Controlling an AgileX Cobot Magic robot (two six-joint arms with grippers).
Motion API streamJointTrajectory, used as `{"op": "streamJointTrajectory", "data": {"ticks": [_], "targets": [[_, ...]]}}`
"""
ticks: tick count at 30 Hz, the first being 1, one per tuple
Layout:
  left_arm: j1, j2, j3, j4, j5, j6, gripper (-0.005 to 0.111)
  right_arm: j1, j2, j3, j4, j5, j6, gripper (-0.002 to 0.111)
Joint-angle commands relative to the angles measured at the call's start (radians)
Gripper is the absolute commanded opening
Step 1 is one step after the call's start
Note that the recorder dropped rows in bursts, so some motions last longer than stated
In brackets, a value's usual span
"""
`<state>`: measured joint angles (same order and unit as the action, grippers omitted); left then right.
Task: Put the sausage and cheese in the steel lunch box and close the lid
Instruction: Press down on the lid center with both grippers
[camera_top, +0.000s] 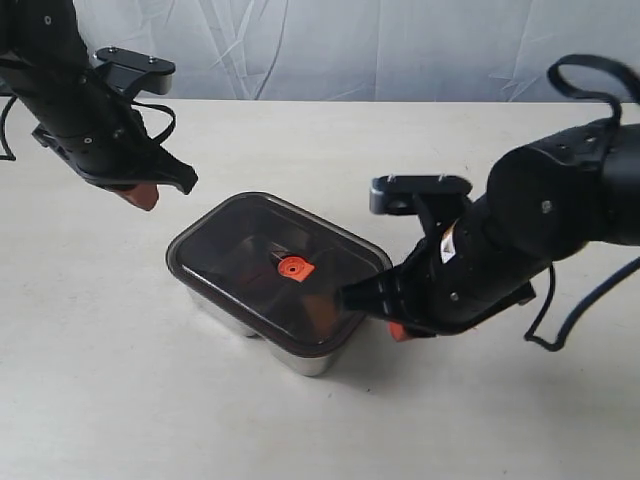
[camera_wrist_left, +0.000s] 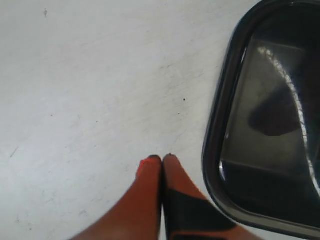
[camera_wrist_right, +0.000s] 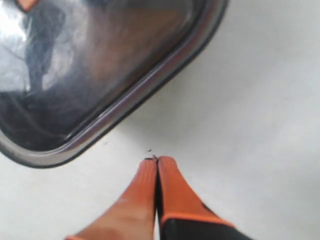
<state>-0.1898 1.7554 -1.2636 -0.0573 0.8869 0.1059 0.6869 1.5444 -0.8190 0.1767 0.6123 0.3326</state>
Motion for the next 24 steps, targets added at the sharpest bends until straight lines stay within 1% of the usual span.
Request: {"op": "streamJointTrajectory", "data": {"ticks": [1,4,7,12,14,21,24], "targets": [[-0.001,-0.006,-0.004,-0.041,-0.033,0.013,0.0,-0.001,-0.107,-0.026,-0.244,0.022,0.204,-0.001],[-0.001,0.008,-0.004,-0.041,-0.037,0.013,0.0,-0.001,-0.134,-0.061,-0.261,0.022,0.206,-0.001],[-0.001,0.014,-0.004,-0.082,-0.043,0.038,0.0,-0.001,-0.132,-0.097,-0.261,-0.022,0.206,-0.001],[-0.001,0.014,-0.006,-0.308,-0.043,0.233,0.0,0.001,-0.078,-0.135,-0.232,-0.048,0.193,-0.001],[-0.001,0.014,-0.006,-0.366,-0.051,0.281,0.0,0.001,-0.046,-0.141,-0.187,-0.05,0.158,-0.001],[-0.002,0.038,-0.006,-0.397,-0.05,0.298,0.0,0.001,0.074,-0.144,0.004,-0.107,-0.006,-0.001],[-0.002,0.07,-0.006,-0.397,-0.05,0.298,0.0,0.001,0.104,-0.145,0.041,-0.126,-0.034,-0.001]]}}
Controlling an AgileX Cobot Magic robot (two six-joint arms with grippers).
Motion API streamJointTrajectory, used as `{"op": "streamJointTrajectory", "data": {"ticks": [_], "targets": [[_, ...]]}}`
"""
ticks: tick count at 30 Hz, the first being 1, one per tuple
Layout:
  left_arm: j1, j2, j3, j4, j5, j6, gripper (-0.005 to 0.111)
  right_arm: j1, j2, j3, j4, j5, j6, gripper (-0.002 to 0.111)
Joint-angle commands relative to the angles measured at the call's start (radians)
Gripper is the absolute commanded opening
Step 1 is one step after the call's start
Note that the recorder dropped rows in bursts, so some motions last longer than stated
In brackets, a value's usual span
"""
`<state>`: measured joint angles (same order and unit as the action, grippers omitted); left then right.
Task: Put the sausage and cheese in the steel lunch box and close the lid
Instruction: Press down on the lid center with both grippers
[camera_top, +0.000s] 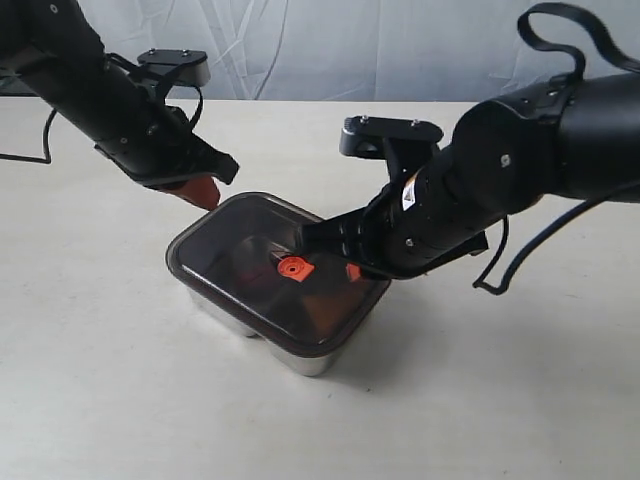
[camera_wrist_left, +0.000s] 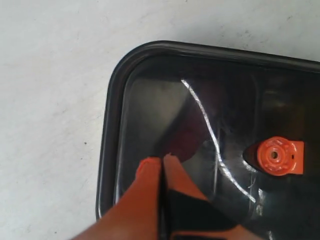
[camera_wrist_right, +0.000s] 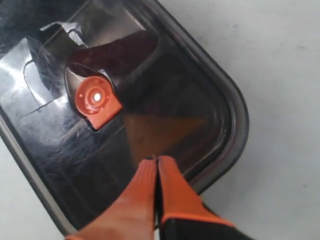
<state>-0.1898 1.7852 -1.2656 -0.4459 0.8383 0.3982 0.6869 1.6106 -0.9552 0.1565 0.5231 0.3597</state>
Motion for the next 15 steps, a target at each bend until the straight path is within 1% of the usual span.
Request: {"op": "streamJointTrajectory", "data": {"ticks": [1,5,15], "targets": [[-0.002,0.05,-0.004,-0.008,-0.001,0.006,0.0,0.001,0.046,-0.009,0.065,-0.045,-0.065,-0.001],[-0.002,0.074,-0.004,-0.008,-0.001,0.006,0.0,0.001,0.057,-0.009,0.088,-0.082,-0.078,-0.001],[-0.002,0.142,-0.004,-0.01,0.005,0.006,0.0,0.001,0.125,-0.009,0.088,-0.054,-0.084,-0.001]]}}
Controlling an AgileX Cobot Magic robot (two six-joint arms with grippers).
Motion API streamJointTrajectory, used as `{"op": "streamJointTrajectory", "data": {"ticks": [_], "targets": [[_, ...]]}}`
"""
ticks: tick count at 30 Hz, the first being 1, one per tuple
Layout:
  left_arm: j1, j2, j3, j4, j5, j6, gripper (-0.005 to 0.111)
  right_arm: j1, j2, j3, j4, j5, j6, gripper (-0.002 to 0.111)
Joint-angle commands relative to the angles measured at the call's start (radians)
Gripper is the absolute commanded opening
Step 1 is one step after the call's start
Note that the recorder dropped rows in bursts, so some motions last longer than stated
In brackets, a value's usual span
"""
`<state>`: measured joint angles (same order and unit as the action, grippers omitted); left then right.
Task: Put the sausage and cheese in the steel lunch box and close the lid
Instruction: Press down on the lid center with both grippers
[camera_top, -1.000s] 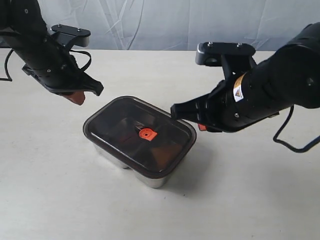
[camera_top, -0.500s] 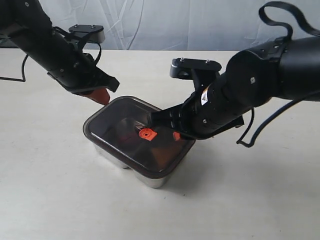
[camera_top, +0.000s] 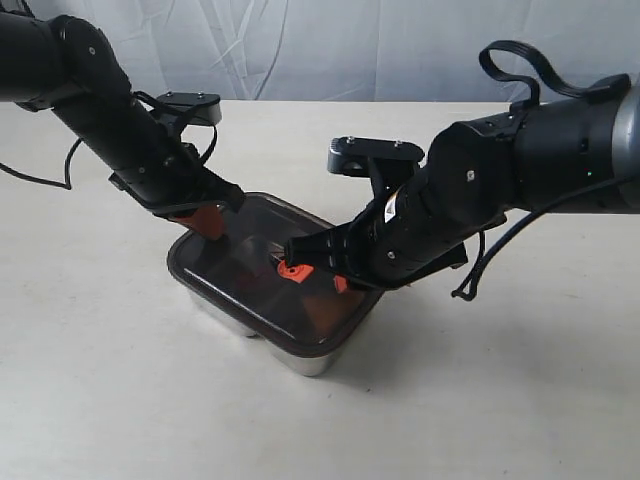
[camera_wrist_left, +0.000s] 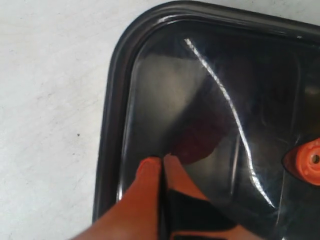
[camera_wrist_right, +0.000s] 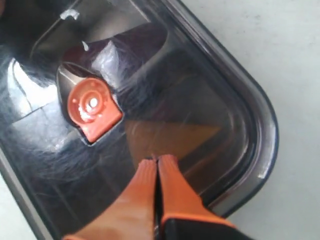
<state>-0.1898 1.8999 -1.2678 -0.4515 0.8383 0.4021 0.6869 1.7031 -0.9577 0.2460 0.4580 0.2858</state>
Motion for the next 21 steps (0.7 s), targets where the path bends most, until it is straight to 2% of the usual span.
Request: {"op": "streamJointTrajectory", "data": {"ticks": [1,21], "targets": [[-0.002,0.031,-0.002,-0.004,0.005,0.002,0.0,0.001,0.047,-0.007,0.003,0.013,-0.01,-0.001],[-0.002,0.034,-0.002,0.024,0.04,-0.032,0.0,0.001,0.122,-0.007,0.081,0.094,-0.05,-0.001]]}}
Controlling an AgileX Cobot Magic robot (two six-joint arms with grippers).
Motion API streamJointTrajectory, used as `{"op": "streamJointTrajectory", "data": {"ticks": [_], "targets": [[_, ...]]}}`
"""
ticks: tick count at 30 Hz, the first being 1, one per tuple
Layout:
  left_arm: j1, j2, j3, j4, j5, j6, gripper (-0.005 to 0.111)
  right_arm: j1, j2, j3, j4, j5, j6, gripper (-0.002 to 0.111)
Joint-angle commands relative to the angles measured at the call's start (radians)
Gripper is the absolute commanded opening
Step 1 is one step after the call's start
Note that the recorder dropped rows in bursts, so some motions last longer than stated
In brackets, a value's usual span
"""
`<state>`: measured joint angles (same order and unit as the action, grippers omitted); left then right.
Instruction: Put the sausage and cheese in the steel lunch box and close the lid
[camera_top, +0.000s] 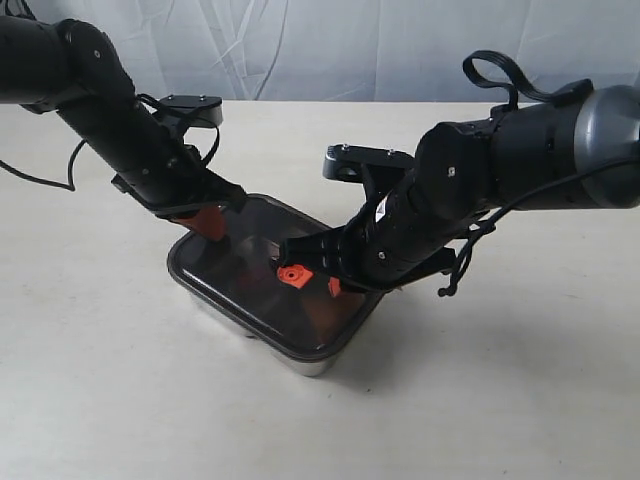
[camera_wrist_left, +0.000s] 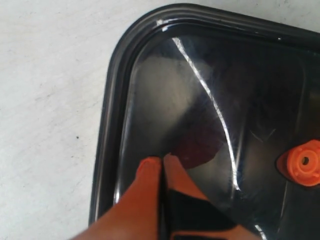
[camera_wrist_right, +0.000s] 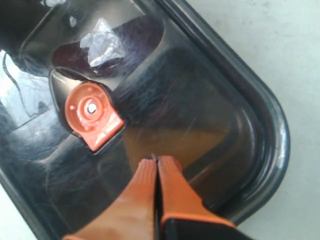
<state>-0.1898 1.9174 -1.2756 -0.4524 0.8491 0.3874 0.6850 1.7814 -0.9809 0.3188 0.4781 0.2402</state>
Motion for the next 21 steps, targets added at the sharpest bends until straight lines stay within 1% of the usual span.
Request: {"op": "streamJointTrajectory", "data": {"ticks": [1,4,7,12,17,18,19,20,21], "targets": [[-0.002,0.016,0.006,0.025,0.03,-0.018,0.0,0.003,0.044,0.017,0.009,0.076,-0.004,-0.001],[-0.002,0.016,0.006,0.023,0.03,-0.017,0.0,0.003,0.044,0.017,0.012,0.078,-0.004,-0.001],[-0.002,0.001,0.006,-0.004,-0.005,-0.017,0.0,0.003,0.033,0.017,0.005,0.044,-0.016,-0.001],[-0.001,-0.117,0.006,-0.005,-0.064,-0.001,0.0,0.003,-0.085,0.017,-0.053,0.006,-0.016,-0.001],[-0.001,-0.321,0.006,0.015,-0.095,0.018,0.0,0.001,-0.276,0.017,-0.166,0.056,-0.012,-0.001],[-0.001,-0.408,0.02,0.018,-0.099,0.018,0.0,0.001,-0.346,0.017,-0.206,0.107,-0.012,-0.001],[-0.001,-0.49,0.051,0.018,-0.108,0.016,0.0,0.001,-0.391,0.017,-0.223,0.166,-0.012,-0.001],[-0.001,-0.53,0.075,0.018,-0.118,0.016,0.0,0.001,-0.419,0.017,-0.232,0.209,-0.014,-0.001],[-0.001,-0.603,0.138,-0.001,-0.148,0.016,0.0,0.001,-0.446,0.019,-0.232,0.258,-0.031,-0.001]]}}
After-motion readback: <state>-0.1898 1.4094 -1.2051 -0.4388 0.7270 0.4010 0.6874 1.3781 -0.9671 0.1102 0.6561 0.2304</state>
